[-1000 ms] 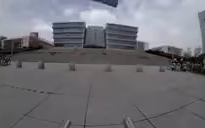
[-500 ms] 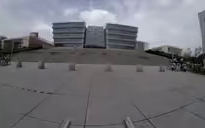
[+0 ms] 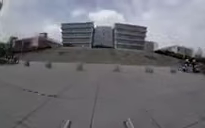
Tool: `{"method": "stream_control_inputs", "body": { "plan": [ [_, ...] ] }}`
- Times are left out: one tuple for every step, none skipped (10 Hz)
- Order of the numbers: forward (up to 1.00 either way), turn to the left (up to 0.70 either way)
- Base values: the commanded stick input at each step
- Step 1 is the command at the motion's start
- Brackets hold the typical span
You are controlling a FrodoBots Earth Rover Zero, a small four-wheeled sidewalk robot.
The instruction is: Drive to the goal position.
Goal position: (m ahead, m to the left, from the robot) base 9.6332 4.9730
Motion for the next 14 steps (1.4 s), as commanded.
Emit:
{"method": "stream_control_inputs", "body": {
  "plan": [
    [1.00,0.00],
    [1.00,0.00],
    [1.00,0.00],
    [1.00,0.00],
    [1.00,0.00],
    [1.00,-0.19],
    [1.00,-0.40],
    [1.00,-0.40],
    [1.00,-0.40],
    [1.00,-0.40],
    [1.00,-0.30],
    [1.00,-0.02],
    [1.00,0.00],
    [1.00,0.00]
  ]
}}
